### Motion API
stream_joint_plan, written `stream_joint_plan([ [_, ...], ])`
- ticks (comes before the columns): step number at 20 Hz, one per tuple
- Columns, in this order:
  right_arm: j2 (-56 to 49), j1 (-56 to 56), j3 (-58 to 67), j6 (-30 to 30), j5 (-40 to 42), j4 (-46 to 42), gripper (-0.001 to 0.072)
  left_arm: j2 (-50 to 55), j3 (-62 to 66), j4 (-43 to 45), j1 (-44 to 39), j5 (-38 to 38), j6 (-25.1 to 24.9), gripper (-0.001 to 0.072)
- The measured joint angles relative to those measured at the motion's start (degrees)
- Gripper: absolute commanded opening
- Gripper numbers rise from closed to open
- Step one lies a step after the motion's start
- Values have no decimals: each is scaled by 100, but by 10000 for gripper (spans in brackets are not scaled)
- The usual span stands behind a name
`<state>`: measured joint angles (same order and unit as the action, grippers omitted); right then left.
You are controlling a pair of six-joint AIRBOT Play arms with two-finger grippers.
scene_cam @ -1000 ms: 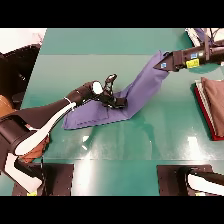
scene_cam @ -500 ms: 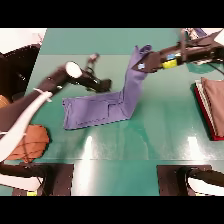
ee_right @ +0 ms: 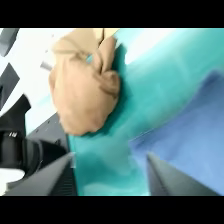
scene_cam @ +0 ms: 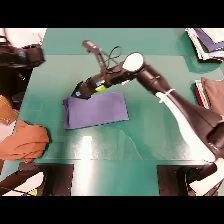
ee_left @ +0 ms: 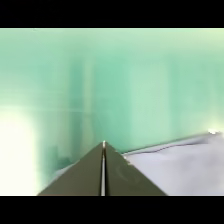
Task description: Fold the shirts.
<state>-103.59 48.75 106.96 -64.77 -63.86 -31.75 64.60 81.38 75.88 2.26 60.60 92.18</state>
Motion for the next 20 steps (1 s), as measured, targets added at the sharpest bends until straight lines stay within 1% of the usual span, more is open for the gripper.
stream_joint_plan([
  [2,-262,-35,203,-44,-323,0,477,-160,2,83,225,201,-101,26],
  [4,-306,-269,149,-70,-599,9,477,-243,0,151,352,387,-168,26],
  [7,0,-909,-546,-181,-809,-66,475,-299,0,177,439,584,-225,26],
  [9,337,-1421,-1287,-323,-879,-374,476,-317,0,175,461,660,-245,26],
  [10,520,-1679,-1681,-411,-879,-525,489,-321,0,168,472,678,-247,26],
  [11,706,-1961,-2116,-520,-817,-671,568,-326,0,151,481,697,-249,26],
  [12,846,-2221,-2529,-586,-717,-793,595,-328,0,116,483,708,-251,26],
  [16,892,-2802,-3567,-750,-466,-732,594,-330,0,2,485,717,-262,26],
  [20,372,-2702,-3600,-780,-387,-295,592,-330,0,-87,485,713,-264,26],
])
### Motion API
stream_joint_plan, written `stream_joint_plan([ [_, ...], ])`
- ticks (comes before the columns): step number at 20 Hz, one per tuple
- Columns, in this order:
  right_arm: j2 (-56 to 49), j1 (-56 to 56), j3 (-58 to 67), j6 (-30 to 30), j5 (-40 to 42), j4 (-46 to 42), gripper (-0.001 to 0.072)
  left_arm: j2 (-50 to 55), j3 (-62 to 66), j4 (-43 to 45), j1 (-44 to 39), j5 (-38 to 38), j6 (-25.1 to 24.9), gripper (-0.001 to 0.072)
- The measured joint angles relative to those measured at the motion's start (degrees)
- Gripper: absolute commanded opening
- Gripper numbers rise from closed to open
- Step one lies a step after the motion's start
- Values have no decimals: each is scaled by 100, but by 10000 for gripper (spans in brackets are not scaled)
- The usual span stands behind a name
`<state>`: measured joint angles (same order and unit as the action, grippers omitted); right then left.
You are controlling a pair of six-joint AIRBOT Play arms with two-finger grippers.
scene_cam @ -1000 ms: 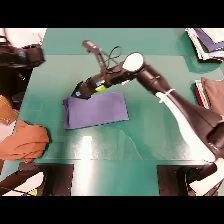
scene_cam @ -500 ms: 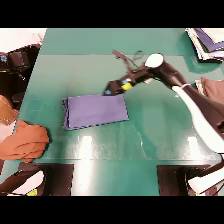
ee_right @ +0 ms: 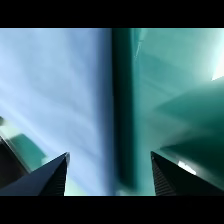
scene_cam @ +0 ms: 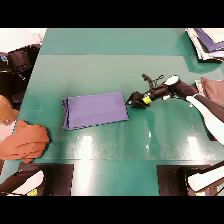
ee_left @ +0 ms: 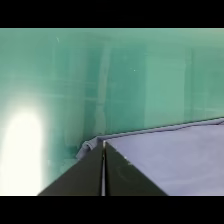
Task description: Fold the shirts.
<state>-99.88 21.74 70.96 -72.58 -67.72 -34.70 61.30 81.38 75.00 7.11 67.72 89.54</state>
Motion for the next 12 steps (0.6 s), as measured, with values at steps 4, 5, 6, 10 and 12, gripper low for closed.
stream_joint_plan([
  [4,-662,546,662,11,-20,214,336,0,-2,-44,-20,-9,-22,24],
  [5,-782,682,859,35,22,221,200,0,-4,-44,-66,-7,-50,25],
  [6,-894,802,1045,68,39,197,64,0,-7,-55,-146,-7,-76,25],
  [10,-1014,1014,1746,199,37,260,15,0,-13,-50,-625,-92,-120,25],
  [12,-863,890,1958,225,11,297,15,0,-13,-48,-911,-133,-120,25],
])
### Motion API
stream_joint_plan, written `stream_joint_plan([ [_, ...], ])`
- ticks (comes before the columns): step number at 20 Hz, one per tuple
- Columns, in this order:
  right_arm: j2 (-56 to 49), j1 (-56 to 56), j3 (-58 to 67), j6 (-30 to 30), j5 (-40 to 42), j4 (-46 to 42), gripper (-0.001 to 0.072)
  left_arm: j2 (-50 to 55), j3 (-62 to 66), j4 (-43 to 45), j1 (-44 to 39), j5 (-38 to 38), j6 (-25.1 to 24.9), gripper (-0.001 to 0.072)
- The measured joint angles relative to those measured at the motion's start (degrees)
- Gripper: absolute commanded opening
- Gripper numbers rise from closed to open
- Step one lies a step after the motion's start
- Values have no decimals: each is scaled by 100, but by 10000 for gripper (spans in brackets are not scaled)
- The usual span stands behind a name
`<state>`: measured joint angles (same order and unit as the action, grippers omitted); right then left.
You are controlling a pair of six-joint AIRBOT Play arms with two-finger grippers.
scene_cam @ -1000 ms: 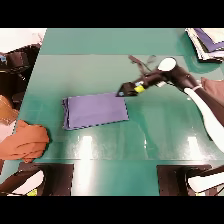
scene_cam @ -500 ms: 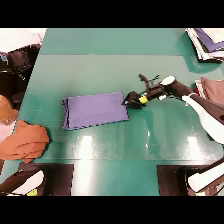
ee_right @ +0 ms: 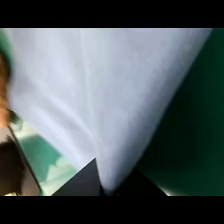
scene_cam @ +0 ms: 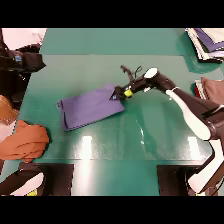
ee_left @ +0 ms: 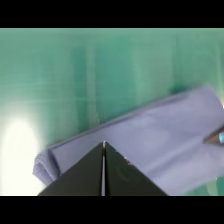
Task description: Fold the shirts.
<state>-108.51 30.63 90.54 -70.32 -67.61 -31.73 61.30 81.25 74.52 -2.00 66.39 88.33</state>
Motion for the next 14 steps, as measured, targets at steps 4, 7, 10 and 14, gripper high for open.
stream_joint_plan([
  [4,570,-789,166,-35,35,-199,15,0,0,-4,-584,-39,83,25],
  [7,1099,-1744,205,-195,44,-699,15,0,0,-11,-1012,-140,188,25],
  [10,1550,-2957,219,-330,149,-1097,15,0,0,-2,-1377,-393,291,25],
  [14,1814,-4601,225,-560,358,-1309,15,0,0,-15,-1674,-645,422,25],
])
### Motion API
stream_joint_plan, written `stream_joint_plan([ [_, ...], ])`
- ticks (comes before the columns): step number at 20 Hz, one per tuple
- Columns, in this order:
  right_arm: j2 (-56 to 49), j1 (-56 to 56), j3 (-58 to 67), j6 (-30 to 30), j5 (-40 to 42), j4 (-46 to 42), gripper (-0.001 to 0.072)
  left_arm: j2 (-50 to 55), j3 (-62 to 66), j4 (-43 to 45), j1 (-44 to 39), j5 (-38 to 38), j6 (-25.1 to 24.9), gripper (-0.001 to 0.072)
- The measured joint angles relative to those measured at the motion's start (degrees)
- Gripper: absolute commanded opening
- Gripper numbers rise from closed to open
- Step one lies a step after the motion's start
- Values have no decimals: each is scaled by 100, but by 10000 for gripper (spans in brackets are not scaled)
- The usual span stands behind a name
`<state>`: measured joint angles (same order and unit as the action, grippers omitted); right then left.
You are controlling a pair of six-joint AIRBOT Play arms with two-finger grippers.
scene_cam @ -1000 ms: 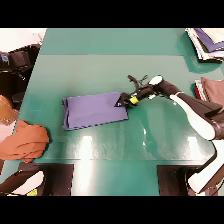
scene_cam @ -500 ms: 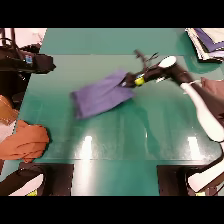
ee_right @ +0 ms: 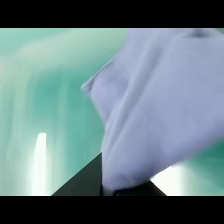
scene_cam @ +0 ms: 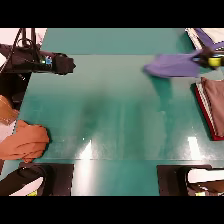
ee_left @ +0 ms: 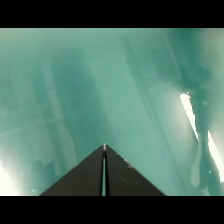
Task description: Fold the shirts.
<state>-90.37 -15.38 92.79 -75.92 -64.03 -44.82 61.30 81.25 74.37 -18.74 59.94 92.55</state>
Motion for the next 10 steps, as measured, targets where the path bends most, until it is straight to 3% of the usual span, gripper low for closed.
stream_joint_plan([
  [5,31,-1399,0,-87,293,-20,15,4,0,-22,-103,-111,166,25],
  [10,28,-1954,157,4,570,422,15,9,0,-24,-122,-131,297,25],
])
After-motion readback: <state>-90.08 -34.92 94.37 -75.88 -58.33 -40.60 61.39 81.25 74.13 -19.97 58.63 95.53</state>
